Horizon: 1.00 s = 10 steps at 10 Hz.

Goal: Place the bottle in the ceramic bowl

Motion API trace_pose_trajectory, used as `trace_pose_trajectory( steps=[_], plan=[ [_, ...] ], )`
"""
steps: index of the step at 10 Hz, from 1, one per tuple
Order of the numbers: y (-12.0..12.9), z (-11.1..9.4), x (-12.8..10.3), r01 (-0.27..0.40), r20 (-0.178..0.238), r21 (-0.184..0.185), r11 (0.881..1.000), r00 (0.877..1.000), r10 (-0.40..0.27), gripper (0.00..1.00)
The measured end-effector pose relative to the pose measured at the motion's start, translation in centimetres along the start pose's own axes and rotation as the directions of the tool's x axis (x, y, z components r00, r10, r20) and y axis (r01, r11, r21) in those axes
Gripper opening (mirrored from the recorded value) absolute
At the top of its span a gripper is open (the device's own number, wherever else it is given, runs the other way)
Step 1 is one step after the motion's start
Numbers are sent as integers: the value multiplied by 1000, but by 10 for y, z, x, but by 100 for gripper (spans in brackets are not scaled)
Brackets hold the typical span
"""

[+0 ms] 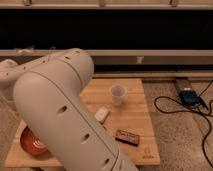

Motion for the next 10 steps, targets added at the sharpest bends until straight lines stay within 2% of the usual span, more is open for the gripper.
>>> trace_pose_trajectory(
  steps=[3, 4, 7, 10],
  plan=[
    [-6, 1, -9, 15, -5, 18, 1000, 1000, -15, 80],
    [-7, 0, -15, 2, -17, 26, 1000, 1000, -1, 80],
    [14, -5, -36, -97, -87, 11, 995, 991, 98, 80],
    [12, -5, -39, -105, -98, 12, 994, 989, 106, 80]
  ],
)
